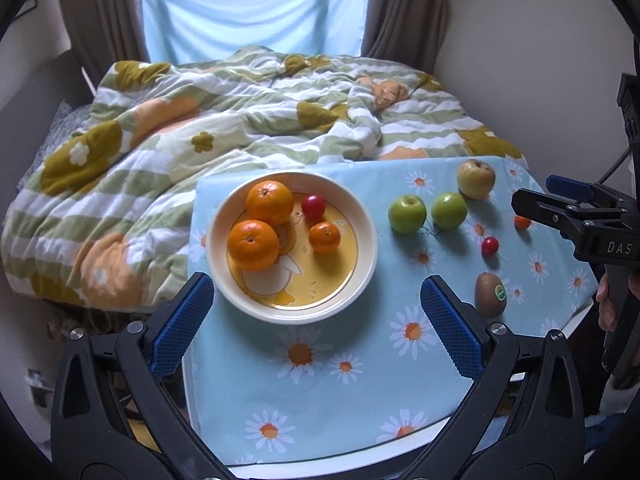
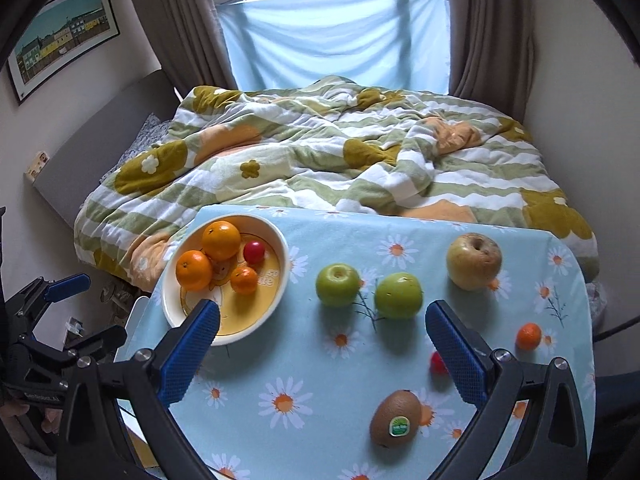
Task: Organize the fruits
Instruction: 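Lift both grippers away from the bowl back over the remaining fruit, then grasp the brown kiwi with the left gripper while the right gripper grasps the tangerine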
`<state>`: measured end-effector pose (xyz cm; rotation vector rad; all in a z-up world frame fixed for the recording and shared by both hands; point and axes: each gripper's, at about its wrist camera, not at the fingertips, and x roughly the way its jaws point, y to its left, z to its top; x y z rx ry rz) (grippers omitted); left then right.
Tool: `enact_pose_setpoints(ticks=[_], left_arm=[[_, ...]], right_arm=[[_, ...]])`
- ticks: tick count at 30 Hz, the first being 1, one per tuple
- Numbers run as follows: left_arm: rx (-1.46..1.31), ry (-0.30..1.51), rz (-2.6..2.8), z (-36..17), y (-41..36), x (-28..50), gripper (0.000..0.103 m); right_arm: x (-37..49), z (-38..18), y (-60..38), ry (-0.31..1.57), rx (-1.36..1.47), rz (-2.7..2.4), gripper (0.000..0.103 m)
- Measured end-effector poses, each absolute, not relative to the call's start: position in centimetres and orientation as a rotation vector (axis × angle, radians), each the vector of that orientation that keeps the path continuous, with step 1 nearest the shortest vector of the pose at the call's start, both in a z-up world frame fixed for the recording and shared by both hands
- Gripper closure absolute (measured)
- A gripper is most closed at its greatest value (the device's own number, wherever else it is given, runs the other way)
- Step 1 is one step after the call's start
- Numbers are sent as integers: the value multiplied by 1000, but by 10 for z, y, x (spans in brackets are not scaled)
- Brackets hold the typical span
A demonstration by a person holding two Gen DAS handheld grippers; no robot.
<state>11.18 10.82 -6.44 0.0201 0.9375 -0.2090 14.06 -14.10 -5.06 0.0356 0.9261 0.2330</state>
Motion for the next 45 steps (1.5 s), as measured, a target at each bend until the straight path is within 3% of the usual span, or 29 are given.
enact_pose_setpoints(ticks=[12,30,39,45], left_arm=[[-8,968,-241,-72,-2,109,0],[-60,1085,-233,-163,-121,94,0],[-24,1120,-236,-204,-131,97,17],[8,1131,-253,-217,-136,99,28]], right_arm=[[125,-63,-255,945,30,173,0],[139,-134,-350,1006,-39,280,1],[151,-165,-353,1024,-59,318,1],[160,-181,-347,1039,-76,343,10]])
